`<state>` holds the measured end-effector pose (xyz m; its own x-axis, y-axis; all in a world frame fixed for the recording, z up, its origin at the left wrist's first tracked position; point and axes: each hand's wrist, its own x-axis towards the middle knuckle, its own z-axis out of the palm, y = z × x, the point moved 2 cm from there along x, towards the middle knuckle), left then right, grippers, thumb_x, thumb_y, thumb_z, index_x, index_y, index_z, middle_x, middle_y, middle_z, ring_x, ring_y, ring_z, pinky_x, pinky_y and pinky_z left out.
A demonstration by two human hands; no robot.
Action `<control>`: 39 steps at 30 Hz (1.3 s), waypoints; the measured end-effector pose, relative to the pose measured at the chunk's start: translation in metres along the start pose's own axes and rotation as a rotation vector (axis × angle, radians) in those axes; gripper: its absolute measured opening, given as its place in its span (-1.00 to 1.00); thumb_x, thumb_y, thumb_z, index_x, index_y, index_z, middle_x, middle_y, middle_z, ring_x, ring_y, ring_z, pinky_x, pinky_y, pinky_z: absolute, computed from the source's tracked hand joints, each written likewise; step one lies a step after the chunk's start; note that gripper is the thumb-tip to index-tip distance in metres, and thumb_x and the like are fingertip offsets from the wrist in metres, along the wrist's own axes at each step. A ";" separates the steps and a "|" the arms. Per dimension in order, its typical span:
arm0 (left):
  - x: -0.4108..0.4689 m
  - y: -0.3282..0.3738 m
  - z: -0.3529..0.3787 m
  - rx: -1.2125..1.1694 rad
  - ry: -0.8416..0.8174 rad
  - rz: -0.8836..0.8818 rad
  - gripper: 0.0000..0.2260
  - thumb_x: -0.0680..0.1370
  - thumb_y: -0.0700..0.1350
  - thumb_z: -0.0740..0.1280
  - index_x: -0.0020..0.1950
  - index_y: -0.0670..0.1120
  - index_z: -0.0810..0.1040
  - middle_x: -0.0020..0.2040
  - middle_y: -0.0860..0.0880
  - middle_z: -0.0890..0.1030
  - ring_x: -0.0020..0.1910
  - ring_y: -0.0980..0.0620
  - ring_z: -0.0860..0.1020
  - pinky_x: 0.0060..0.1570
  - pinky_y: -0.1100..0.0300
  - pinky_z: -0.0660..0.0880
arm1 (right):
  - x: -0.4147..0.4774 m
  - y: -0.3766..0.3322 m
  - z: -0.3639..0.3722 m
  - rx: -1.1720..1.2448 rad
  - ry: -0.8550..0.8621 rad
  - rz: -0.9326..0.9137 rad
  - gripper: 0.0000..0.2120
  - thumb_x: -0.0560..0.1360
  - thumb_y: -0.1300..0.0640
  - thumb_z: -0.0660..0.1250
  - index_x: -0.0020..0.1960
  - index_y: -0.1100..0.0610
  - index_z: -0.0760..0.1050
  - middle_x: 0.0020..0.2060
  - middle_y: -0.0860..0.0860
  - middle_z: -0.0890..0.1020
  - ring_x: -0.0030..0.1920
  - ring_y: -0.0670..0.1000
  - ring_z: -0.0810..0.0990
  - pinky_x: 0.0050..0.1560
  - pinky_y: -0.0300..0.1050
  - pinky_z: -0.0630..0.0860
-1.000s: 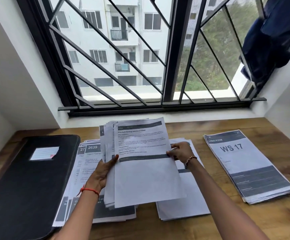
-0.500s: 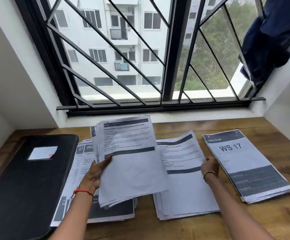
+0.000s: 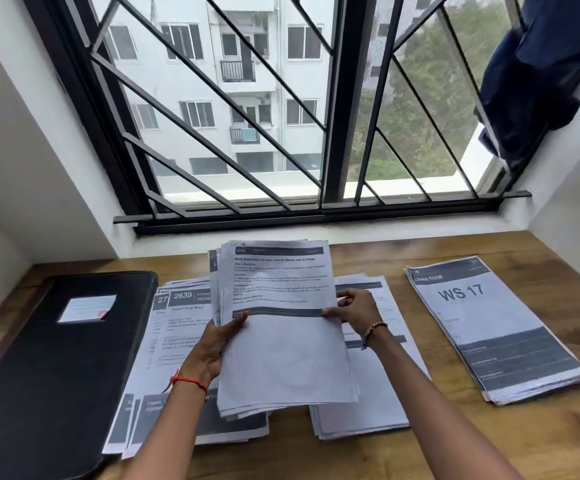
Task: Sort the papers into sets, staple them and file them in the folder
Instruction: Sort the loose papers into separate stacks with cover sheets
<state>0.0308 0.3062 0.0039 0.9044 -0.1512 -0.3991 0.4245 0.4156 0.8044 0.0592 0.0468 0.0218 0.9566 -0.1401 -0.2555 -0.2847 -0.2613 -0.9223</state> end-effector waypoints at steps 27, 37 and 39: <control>-0.002 -0.005 -0.033 -0.182 0.127 -0.001 -0.50 0.41 -0.15 0.37 0.36 -0.14 0.43 0.15 -0.18 0.60 -0.10 -0.15 0.66 -0.24 -0.08 0.61 | -0.002 0.066 -0.074 -0.586 0.381 0.256 -0.73 0.54 0.35 0.12 0.20 0.41 0.40 0.17 0.35 0.49 0.15 0.32 0.50 0.11 0.06 0.45; -0.002 -0.014 -0.001 -0.086 0.101 0.028 -0.73 0.55 -0.26 0.25 0.25 -0.23 0.47 -0.16 -0.13 0.69 -0.24 -0.08 0.67 -0.37 0.03 0.60 | -0.002 0.008 -0.039 -0.117 0.139 -0.080 -0.72 0.41 0.05 0.44 -0.05 0.26 0.54 -0.13 0.19 0.59 -0.14 0.09 0.55 -0.10 -0.02 0.52; -0.002 -0.019 0.009 -0.070 0.092 0.008 -0.74 0.55 -0.27 0.26 0.24 -0.23 0.49 -0.11 -0.16 0.69 -0.19 -0.12 0.67 -0.29 -0.04 0.61 | -0.005 -0.002 -0.029 -0.010 -0.076 -0.008 -0.79 0.38 0.09 0.47 -0.12 0.19 0.54 -0.28 0.09 0.58 -0.33 -0.03 0.52 -0.36 -0.19 0.52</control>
<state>0.0217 0.2910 -0.0066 0.8985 -0.0657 -0.4341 0.4101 0.4787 0.7763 0.0531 0.0201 0.0330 0.9608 -0.0648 -0.2696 -0.2769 -0.2715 -0.9217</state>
